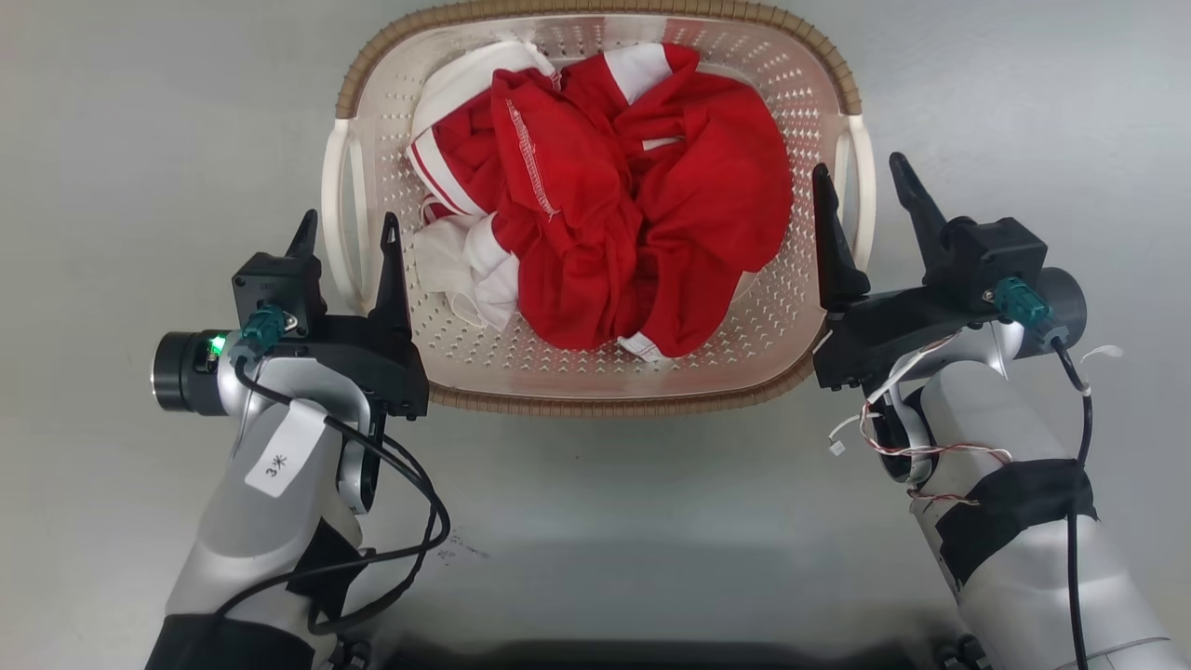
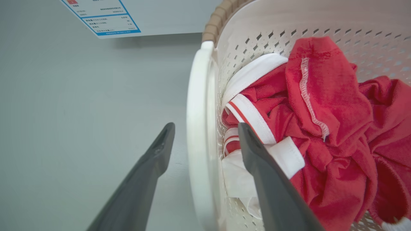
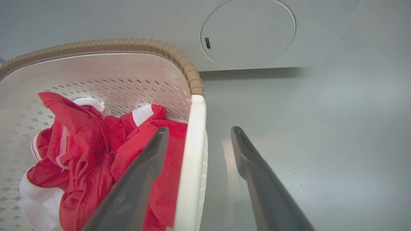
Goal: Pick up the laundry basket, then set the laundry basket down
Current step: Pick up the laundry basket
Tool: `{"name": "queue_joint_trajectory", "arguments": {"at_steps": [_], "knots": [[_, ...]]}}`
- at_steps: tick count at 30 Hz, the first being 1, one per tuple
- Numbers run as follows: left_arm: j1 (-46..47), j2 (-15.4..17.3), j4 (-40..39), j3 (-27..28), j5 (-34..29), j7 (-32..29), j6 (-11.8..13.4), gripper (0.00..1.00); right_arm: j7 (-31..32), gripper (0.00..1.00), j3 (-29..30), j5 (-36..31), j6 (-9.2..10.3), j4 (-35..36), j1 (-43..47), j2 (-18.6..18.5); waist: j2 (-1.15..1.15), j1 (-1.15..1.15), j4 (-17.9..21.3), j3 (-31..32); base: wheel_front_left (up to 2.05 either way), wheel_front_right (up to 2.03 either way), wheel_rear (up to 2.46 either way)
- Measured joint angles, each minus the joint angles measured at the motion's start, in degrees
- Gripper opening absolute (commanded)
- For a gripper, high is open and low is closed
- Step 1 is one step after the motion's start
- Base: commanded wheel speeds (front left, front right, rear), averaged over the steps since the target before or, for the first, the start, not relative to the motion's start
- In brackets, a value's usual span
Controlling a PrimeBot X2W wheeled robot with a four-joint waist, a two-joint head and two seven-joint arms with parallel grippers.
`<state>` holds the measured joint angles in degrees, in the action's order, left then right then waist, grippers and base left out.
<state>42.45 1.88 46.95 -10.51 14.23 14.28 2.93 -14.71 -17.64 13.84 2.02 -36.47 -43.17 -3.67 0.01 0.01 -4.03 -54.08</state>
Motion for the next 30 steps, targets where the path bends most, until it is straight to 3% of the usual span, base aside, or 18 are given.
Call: {"name": "queue_joint_trajectory", "arguments": {"at_steps": [14,15,17,18,19,20,21,22,23,24,30], "knots": [[3.8,-0.2,6.1,-0.1,1.8,0.0,-2.0,1.00,0.0,1.00,-5.0,4.0,1.09,-3.8,-1.1,-0.1,-0.01,0.00,-1.2,-1.9,0.00,0.00,0.00],[4.1,-0.2,6.6,-0.1,2.4,0.0,-2.0,1.00,0.0,0.96,-5.3,4.3,1.26,-4.1,-1.2,-0.1,-0.01,0.00,-1.2,-2.0,0.00,0.00,0.00],[4.5,-0.2,7.3,-0.3,2.6,0.0,-2.5,1.00,0.0,0.69,-5.7,4.6,1.57,-4.6,-1.7,-0.1,-0.01,0.00,-1.3,-2.0,0.00,0.00,0.00],[4.6,-0.2,7.8,-0.5,2.6,0.0,-2.7,1.00,0.0,0.51,-5.9,5.0,1.82,-4.8,-2.0,-0.1,-0.01,0.00,-1.3,-2.1,0.00,0.00,0.00],[4.7,-0.3,8.3,-0.7,2.7,0.0,-3.0,0.98,0.0,0.43,-6.0,5.3,2.01,-4.9,-2.2,-0.3,-0.01,0.00,-1.3,-2.1,0.00,0.00,0.00],[4.8,-0.3,8.6,-0.7,2.8,0.0,-3.0,0.62,0.0,0.39,-6.2,5.4,2.03,-5.1,-2.4,-0.4,-0.01,0.00,-1.2,-2.2,0.00,0.00,0.00],[5.0,-0.3,8.9,-1.0,3.0,0.0,-3.4,0.44,0.0,0.32,-6.5,5.4,2.10,-5.2,-2.5,-0.4,-0.01,0.00,-1.2,-2.2,0.00,0.00,0.00],[5.4,-0.3,9.2,-1.4,3.4,0.0,-3.5,0.26,0.0,0.32,-6.8,5.6,2.32,-5.4,-2.7,-0.4,-0.01,-0.01,-1.2,-2.2,0.00,0.00,0.00],[5.7,-0.3,9.5,-1.9,3.6,0.0,-3.5,0.01,0.0,0.10,-7.2,5.9,2.35,-5.5,-3.0,-0.4,-0.01,-0.01,-1.1,-2.3,0.00,0.00,0.00],[5.8,-0.3,9.7,-2.3,3.9,0.0,-3.7,0.00,0.0,0.00,-7.4,6.1,2.55,-5.7,-3.2,-0.4,-0.01,0.00,-1.1,-2.3,0.00,0.00,0.00],[5.9,-0.2,10.6,-3.9,6.3,0.3,-4.0,0.00,0.0,0.00,-8.0,7.9,3.11,-7.4,-4.1,-0.2,-0.01,-0.01,-0.6,-1.9,0.00,0.00,0.00]]}}
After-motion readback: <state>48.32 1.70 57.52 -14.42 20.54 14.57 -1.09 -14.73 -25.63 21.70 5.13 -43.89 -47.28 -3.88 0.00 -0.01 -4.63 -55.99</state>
